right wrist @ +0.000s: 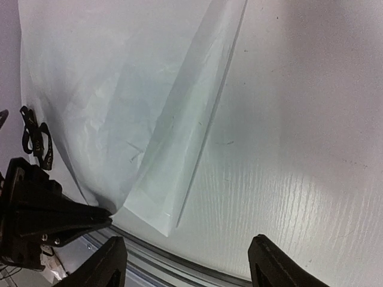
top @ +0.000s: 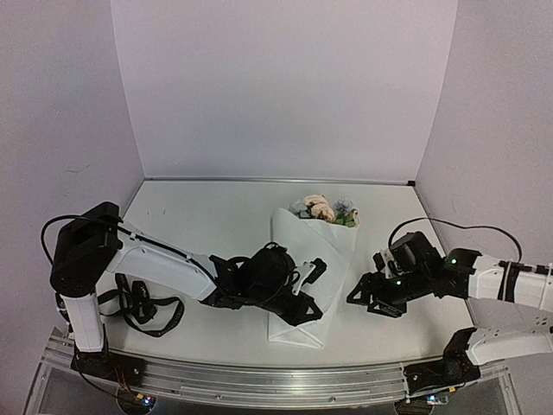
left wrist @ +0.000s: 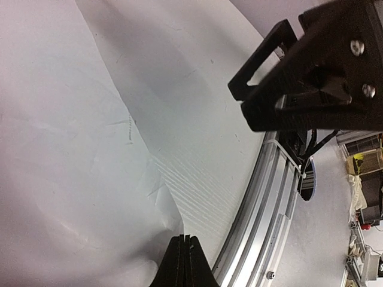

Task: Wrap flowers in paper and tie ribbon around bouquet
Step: Fold the 2/3-folded wrapping paper at the center of the board, then press the fold line of the folded bouquet.

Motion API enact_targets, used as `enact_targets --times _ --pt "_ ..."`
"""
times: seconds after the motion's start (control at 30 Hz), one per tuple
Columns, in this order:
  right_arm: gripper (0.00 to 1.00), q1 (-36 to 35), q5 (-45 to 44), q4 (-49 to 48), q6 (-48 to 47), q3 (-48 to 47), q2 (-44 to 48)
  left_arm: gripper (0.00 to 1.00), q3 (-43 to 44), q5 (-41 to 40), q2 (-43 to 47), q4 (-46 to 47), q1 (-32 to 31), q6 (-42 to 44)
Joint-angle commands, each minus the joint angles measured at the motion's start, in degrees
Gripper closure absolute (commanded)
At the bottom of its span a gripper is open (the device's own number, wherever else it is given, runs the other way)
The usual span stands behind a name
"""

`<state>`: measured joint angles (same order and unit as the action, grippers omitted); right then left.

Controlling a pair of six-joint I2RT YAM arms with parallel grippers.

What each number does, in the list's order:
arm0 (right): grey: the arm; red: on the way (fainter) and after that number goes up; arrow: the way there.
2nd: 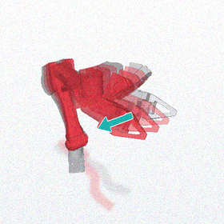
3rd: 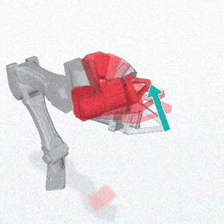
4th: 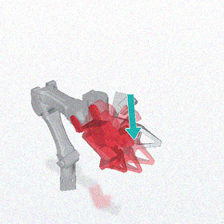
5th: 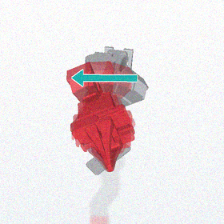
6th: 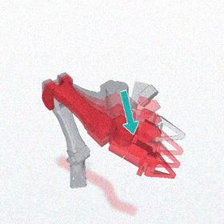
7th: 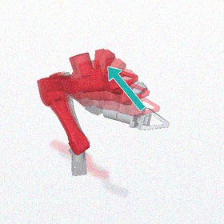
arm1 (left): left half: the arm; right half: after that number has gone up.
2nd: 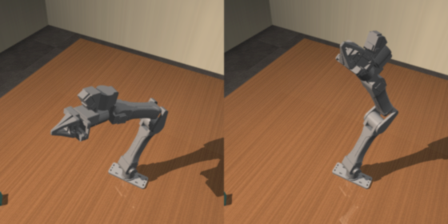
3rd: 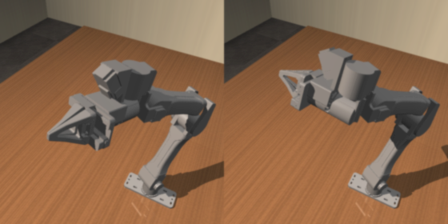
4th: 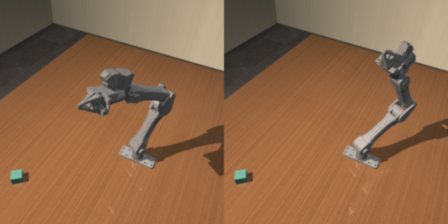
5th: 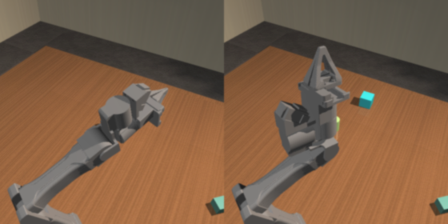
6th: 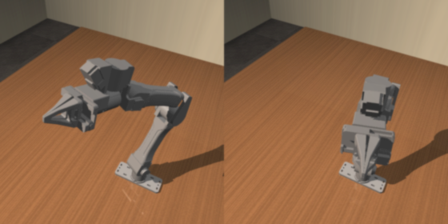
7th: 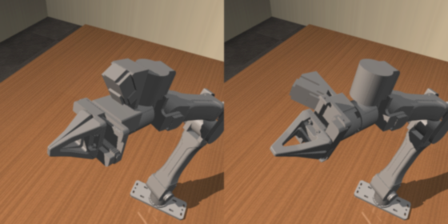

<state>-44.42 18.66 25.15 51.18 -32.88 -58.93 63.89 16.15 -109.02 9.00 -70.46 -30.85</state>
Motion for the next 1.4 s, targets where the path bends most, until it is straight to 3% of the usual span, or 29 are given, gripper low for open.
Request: enact_targets --times 0.0,0.27,0.5,0.67,0.93,1.03,1.17,1.27,1.37 --pt "0.26 2.28 1.11 -5.47 3.14 -4.59 -6.32 1.0 3.85 2.46 -0.97 0.8 0.66 0.97" --pt "0.22 3.31 0.04 -16.51 7.92 -5.32 -15.99 1.0 2.99 4.1 -0.88 3.06 1.1 0.42" --pt "0.32 3.87 -1.77 -23.7 10.22 -4.68 -20.11 1.0 2.92 6.34 -1.53 5.04 1.24 -0.54" --pt "0.47 4.31 -2.86 -30.61 12.34 -3.48 -22.85 1.0 3.06 7.0 -1.6 5.25 1.29 -0.71" --pt "0.87 4.83 -3.47 -31.5 11.21 -3.2 -23.85 1.0 3.13 7.73 -2.05 5.04 1.54 -0.71" --pt "0.98 5.42 -3.4 -31.08 9.58 -3.07 -23.74 0.88 3.49 8.6 -1.59 4.17 1.64 -0.43" --pt "1.0 6.12 -1.83 -30.32 7.29 -3.73 -24.74 0.65 1.9 7.34 1.88 3.58 1.76 0.03" --pt "1.0 6.37 -1.42 -27.66 3.82 -4.52 -24.69 0.62 -0.58 5.89 5.8 2.7 2.3 0.33" --pt "1.0 6.42 -1.09 -22.75 -0.33 -6.22 -24.13 0.67 -3.69 3.64 8.2 0.61 3.24 0.77"
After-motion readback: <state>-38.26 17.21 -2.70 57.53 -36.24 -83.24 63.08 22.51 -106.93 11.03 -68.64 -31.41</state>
